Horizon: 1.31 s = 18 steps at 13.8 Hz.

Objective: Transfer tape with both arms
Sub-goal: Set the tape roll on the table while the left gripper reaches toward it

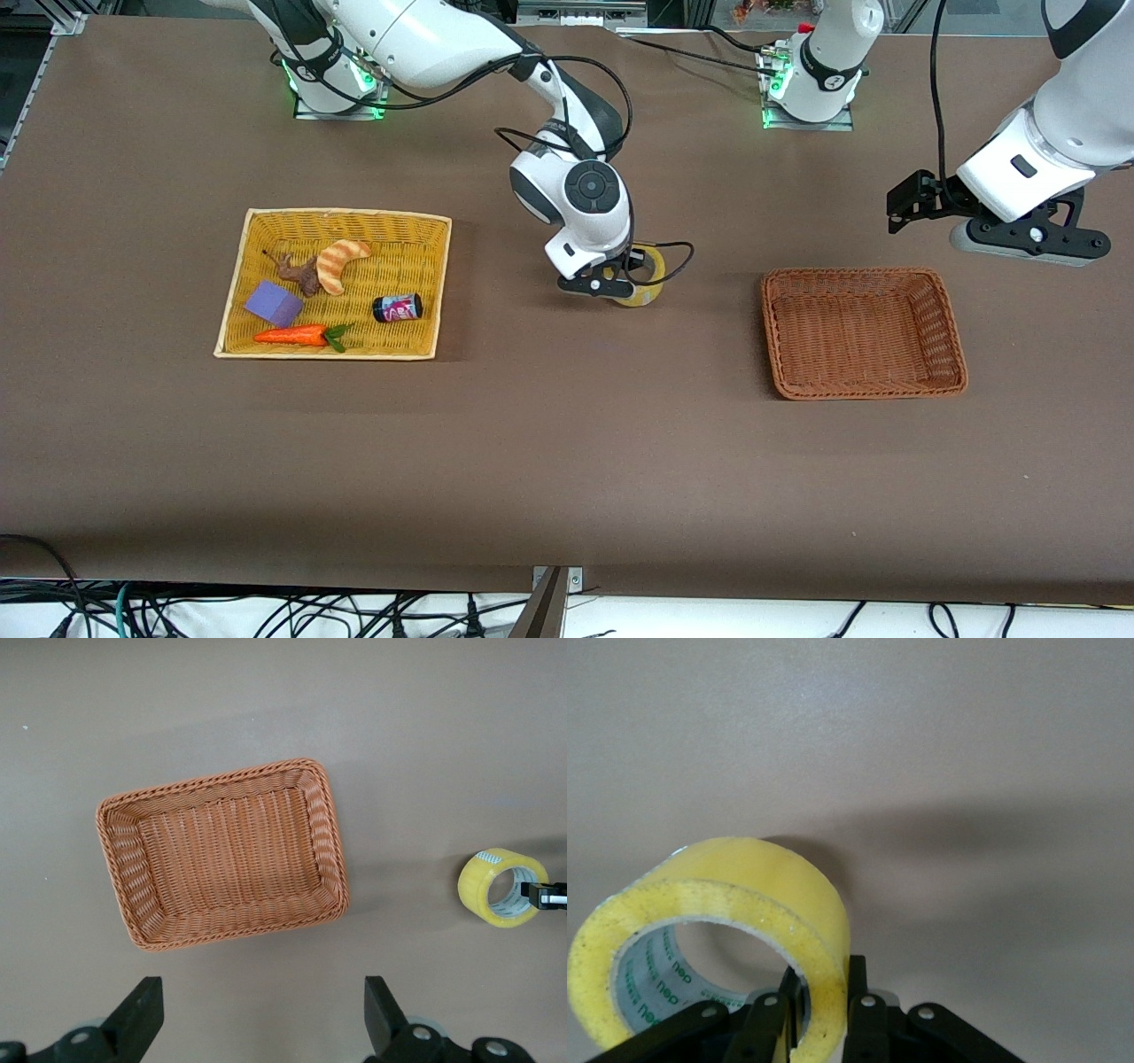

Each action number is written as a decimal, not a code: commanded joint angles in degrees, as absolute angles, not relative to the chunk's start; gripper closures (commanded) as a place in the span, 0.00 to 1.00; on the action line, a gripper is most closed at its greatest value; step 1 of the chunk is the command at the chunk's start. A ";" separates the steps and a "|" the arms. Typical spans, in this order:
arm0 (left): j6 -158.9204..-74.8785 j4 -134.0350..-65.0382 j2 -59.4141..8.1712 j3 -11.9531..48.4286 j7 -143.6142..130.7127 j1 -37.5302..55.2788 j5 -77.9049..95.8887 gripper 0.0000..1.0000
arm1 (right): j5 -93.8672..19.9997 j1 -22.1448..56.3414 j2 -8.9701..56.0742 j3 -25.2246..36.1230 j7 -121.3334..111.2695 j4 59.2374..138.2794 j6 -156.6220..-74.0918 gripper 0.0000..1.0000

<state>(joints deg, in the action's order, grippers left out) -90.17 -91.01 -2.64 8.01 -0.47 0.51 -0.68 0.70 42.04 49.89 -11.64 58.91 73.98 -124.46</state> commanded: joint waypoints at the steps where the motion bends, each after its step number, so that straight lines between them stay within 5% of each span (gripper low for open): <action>1: -89.03 -89.21 -3.43 8.44 0.09 0.70 -2.02 0.00 | 1.32 42.01 51.32 -11.60 60.47 71.81 -123.92 0.92; 2: -89.03 -89.12 -3.51 8.44 -0.43 1.05 -1.93 0.00 | 1.32 41.92 51.33 -11.60 60.29 71.81 -124.01 0.88; 4: -89.12 -89.03 -4.30 8.52 0.35 1.41 -1.67 0.00 | 1.23 41.49 51.33 -11.25 59.94 71.81 -124.01 0.40; 8: -89.65 -88.86 -7.29 8.44 1.05 0.79 -1.32 0.00 | 1.14 41.22 50.54 -10.47 59.42 71.54 -123.05 0.17; 9: -89.65 -88.86 -7.29 8.44 1.05 1.40 -1.41 0.00 | 1.06 41.05 49.75 -9.50 59.07 71.28 -121.22 0.01; 18: -87.63 -89.03 -7.29 12.39 0.97 1.40 -1.32 0.00 | 0.09 27.95 33.07 -6.79 31.25 72.85 -102.68 0.00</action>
<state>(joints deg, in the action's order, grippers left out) -89.69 -90.14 -6.81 10.54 0.15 1.15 -0.67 0.73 29.39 38.32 -8.30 38.37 70.08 -107.09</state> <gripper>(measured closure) 0.000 0.000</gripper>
